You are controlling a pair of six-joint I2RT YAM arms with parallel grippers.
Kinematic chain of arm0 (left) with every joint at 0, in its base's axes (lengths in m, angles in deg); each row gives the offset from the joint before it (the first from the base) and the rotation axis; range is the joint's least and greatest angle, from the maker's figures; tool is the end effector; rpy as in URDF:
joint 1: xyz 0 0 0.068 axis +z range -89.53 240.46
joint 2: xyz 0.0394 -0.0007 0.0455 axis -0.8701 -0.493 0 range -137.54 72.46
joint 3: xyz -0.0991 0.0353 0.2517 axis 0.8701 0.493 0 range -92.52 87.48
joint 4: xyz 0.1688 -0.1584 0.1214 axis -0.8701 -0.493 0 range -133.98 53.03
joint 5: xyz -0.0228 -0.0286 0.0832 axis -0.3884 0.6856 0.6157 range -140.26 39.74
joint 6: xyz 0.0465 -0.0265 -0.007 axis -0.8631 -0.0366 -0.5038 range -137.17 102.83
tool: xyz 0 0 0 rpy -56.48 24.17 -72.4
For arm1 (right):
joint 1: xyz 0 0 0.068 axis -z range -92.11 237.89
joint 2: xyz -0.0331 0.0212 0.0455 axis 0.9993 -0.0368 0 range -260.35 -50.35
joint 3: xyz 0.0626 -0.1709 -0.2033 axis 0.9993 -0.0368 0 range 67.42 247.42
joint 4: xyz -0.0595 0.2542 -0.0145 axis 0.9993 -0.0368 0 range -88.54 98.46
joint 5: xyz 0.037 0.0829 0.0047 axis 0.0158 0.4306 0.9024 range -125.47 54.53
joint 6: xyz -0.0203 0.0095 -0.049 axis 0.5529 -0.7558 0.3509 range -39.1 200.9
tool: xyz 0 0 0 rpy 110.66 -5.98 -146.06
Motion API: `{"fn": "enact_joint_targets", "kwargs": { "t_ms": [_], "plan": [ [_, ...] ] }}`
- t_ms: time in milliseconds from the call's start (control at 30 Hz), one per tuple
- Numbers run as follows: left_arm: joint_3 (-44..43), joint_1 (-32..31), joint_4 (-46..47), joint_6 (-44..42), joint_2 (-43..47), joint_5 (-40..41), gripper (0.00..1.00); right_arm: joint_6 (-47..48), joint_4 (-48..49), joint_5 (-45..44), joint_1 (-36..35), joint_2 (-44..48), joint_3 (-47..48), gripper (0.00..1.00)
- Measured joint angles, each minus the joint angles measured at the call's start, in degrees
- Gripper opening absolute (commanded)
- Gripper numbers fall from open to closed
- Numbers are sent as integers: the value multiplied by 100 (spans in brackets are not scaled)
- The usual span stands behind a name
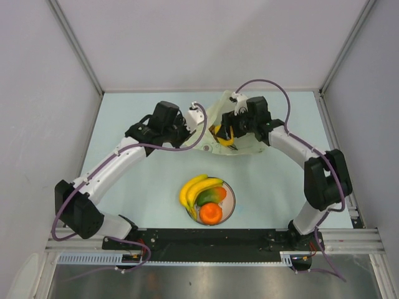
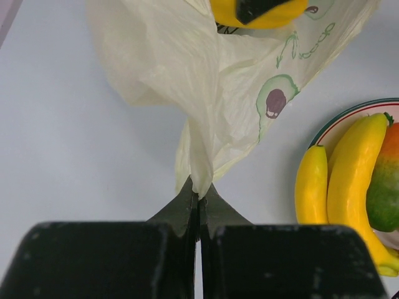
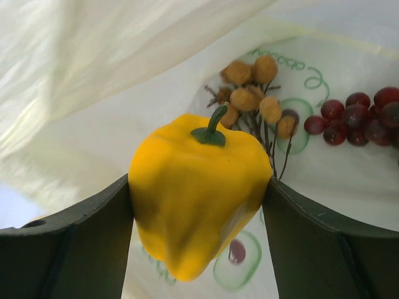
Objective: Take the fake fruits out of the plastic bag
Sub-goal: Take out the fake fruit from the plastic bag, then place the fake fruit on the plate.
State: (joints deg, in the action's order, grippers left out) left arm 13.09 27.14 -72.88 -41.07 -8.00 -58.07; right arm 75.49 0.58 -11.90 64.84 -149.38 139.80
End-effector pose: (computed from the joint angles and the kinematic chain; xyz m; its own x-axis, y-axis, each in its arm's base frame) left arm 0.2541 -0.1730 0.3344 -0.2561 0.6488 -0.7166 0.8012 0.5572 0.2181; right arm 0.3581 0.1677 0.2577 -0.5816 -0.1536 -0.7989 -0.6099 0.7321 0.3033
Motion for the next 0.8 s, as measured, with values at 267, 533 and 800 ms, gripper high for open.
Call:
{"fn": "enact_joint_targets", "kwargs": {
  "t_ms": [267,533,800],
  "plan": [
    [-85,0,81,417,24,-428,0,1300,-664,-107,-678,1998,-815,29],
    [107,-4,184,1019,634,-1143,0,2747,-1805,-435,-2273,3866,-1180,26],
    [667,-4,341,1209,1576,-1515,0,4210,-2929,-682,-2970,4205,-2249,26]
  ]
}}
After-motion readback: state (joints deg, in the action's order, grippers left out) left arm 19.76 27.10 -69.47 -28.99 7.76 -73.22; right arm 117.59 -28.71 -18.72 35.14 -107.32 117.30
